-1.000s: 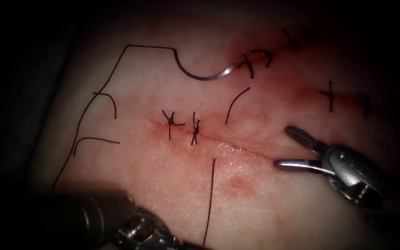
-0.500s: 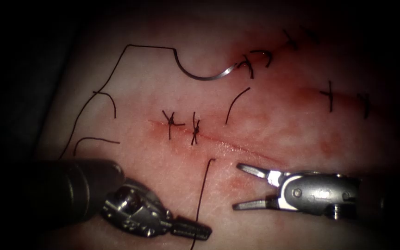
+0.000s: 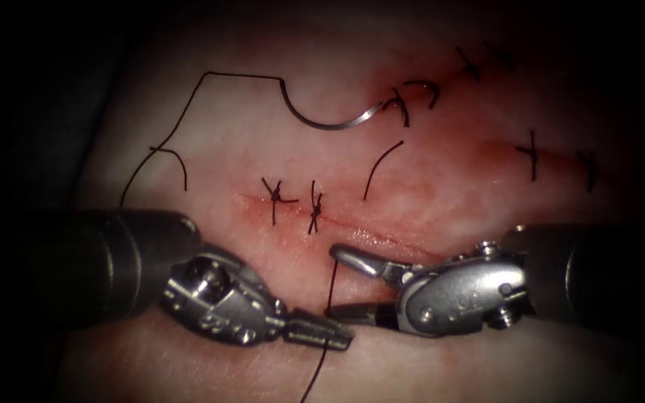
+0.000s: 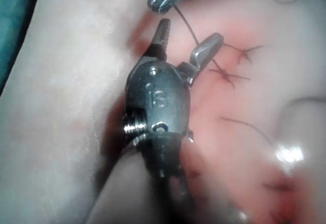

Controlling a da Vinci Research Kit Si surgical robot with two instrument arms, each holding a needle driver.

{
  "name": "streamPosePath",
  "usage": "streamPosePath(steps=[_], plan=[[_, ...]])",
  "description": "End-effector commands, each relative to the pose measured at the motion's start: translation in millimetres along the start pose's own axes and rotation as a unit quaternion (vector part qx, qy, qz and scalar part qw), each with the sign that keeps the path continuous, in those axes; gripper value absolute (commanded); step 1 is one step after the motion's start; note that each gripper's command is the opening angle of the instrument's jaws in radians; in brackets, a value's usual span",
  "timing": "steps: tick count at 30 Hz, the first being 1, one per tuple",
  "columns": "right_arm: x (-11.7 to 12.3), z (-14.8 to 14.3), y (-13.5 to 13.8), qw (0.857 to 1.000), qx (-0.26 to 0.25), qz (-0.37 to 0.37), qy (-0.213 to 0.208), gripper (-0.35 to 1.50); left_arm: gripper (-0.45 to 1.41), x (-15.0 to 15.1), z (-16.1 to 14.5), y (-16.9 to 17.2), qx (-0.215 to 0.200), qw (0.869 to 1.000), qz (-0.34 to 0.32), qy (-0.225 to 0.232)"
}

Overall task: Wound Closure
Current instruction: Use the right gripper to handoff a longer length of suture to the left.

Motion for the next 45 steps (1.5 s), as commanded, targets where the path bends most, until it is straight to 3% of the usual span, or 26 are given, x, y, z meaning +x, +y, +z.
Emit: streamPosePath(steps=[1, 4, 5, 6, 8, 9, 12, 13, 14, 16, 19, 23, 27, 31, 35, 38, 40, 42, 43, 45], plan=[[-0.2, 1.2, -0.7, 1.0, 0.001, -0.002, 0.005, 1.33, -0.45, -0.7, 0.8, 0.2, -0.001, 1.0, 0.0, 0.001], [0.0, 1.9, -0.9, 1.0, 0.004, -0.004, 0.015, 1.26, -0.45, -1.0, 0.8, 0.2, -0.001, 1.0, 0.0, 0.001], [0.0, 2.0, -1.0, 1.0, 0.005, -0.011, 0.018, 1.11, -0.45, -1.0, 0.8, 0.2, -0.001, 1.0, 0.0, 0.001], [-0.1, 2.1, -1.1, 1.0, 0.006, -0.011, 0.021, 0.83, -0.45, -1.1, 0.7, 0.2, -0.001, 1.0, -0.001, 0.001], [-0.2, 2.1, -1.4, 1.0, 0.005, -0.013, 0.021, -0.15, -0.45, -1.1, 0.5, 0.1, -0.001, 1.0, -0.001, 0.002], [-0.3, 2.1, -1.5, 1.0, 0.02, -0.017, 0.012, -0.35, -0.45, -1.1, 0.5, 0.1, -0.001, 1.0, -0.001, 0.002], [-0.8, 2.1, -1.4, 0.999, 0.042, 0.001, -0.018, -0.35, -0.45, -1.1, 0.2, 0.0, 0.0, 1.0, -0.002, 0.003], [-1.0, 2.0, -1.3, 0.999, 0.042, 0.0, -0.019, -0.35, -0.35, -1.1, 0.2, 0.0, 0.0, 1.0, -0.002, 0.004], [-1.2, 1.9, -1.2, 0.999, 0.041, 0.003, -0.022, -0.35, 0.1, -1.1, 0.2, 0.0, 0.001, 1.0, -0.002, 0.004], [-1.8, 1.8, -0.8, 0.999, 0.04, 0.013, -0.026, -0.35, 0.61, -1.0, 0.1, -0.1, 0.012, 0.999, -0.038, 0.008], [-2.7, 1.7, 0.0, 0.999, 0.038, 0.023, -0.03, -0.35, 0.99, -0.7, 0.1, 0.0, 0.025, 0.994, -0.103, 0.005], [-4.0, 1.9, 0.9, 0.998, 0.027, 0.025, -0.041, -0.35, 1.13, -0.3, 0.0, 0.4, 0.032, 0.986, -0.159, -0.023], [-4.9, 1.9, 1.4, 0.999, 0.015, 0.026, -0.04, -0.35, 1.11, -0.6, -0.9, 0.8, 0.048, 0.974, -0.208, -0.076], [-5.7, 2.1, 2.1, 0.998, 0.007, 0.027, -0.052, -0.35, 0.89, -1.0, -1.8, 1.6, 0.059, 0.958, -0.262, -0.102], [-6.6, 2.4, 2.7, 0.998, 0.0, 0.028, -0.06, -0.35, 0.69, -0.7, -1.9, 2.8, 0.066, 0.943, -0.311, -0.098], [-7.2, 2.7, 3.6, 0.997, -0.007, 0.031, -0.066, -0.35, 0.76, -0.3, -1.5, 3.7, 0.075, 0.925, -0.364, -0.084], [-7.4, 2.8, 4.0, 0.997, -0.01, 0.033, -0.067, -0.35, 0.89, -0.1, -1.1, 4.3, 0.094, 0.899, -0.421, -0.069], [-7.7, 2.9, 4.5, 0.997, -0.014, 0.037, -0.069, -0.35, 0.91, 0.0, -0.7, 5.3, 0.092, 0.874, -0.475, -0.036], [-7.7, 2.9, 4.5, 0.997, -0.014, 0.037, -0.069, -0.35, 0.91, 0.0, -0.7, 5.3, 0.092, 0.874, -0.475, -0.036], [-7.7, 3.0, 4.6, 0.997, -0.015, 0.035, -0.07, -0.35, 0.91, 0.0, -0.7, 5.9, 0.087, 0.862, -0.499, -0.016]])
